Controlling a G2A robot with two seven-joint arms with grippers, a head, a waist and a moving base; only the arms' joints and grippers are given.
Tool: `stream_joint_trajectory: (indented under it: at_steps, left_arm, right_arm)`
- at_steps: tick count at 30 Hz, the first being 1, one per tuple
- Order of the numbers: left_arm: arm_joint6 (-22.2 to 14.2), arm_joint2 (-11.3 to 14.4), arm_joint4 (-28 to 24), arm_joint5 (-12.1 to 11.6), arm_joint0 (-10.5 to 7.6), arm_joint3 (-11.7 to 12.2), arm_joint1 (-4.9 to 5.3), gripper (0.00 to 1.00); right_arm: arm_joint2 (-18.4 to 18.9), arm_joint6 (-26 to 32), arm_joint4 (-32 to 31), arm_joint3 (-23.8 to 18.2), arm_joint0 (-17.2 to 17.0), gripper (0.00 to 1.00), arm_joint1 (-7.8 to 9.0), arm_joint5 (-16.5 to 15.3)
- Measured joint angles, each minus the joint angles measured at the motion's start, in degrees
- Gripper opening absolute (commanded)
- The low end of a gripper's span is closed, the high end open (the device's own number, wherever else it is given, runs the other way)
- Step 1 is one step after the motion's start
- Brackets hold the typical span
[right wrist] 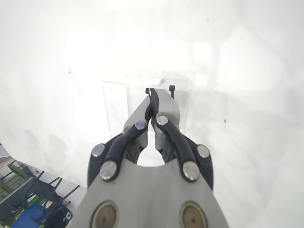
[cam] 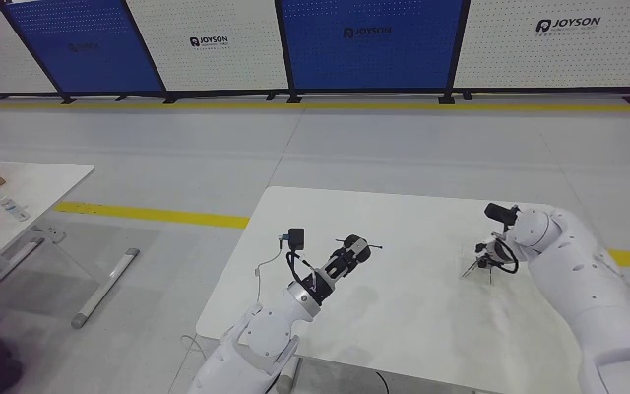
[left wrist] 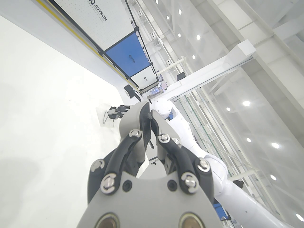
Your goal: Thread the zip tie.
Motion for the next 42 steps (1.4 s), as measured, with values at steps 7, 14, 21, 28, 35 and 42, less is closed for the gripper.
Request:
stream_joint_trajectory:
  at_steps: [7,14,21,28,35,42]
  left_arm:
    - [0.0,0.0,0.0,0.0,0.0,0.0,0.0,0.0]
    - [0.0,0.0,0.0,0.0,0.0,0.0,0.0,0.0]
    - [0.0,0.0,0.0,0.0,0.0,0.0,0.0,0.0]
    - [0.0,0.0,0.0,0.0,0.0,0.0,0.0,0.0]
    - [0.0,0.0,0.0,0.0,0.0,0.0,0.0,0.0]
    - [0.0,0.0,0.0,0.0,0.0,0.0,0.0,0.0]
  right_arm:
    - [5.49,0.81,-1.1,-12.04,-6.18,0.0,4.42,1.04]
    - [15.17,2.59,-2.86,-31.04,-17.63,0.0,9.71,3.39]
    - [26.91,0.01,-0.16,-48.76,-31.37,0.0,13.24,1.04]
    - [29.9,-2.05,1.35,-52.24,-35.5,0.0,13.83,-1.4]
    - [29.89,-2.03,1.33,-52.23,-35.48,0.0,13.83,-1.37]
    - [30.63,-4.71,2.09,-53.39,-36.92,0.0,13.91,-2.2]
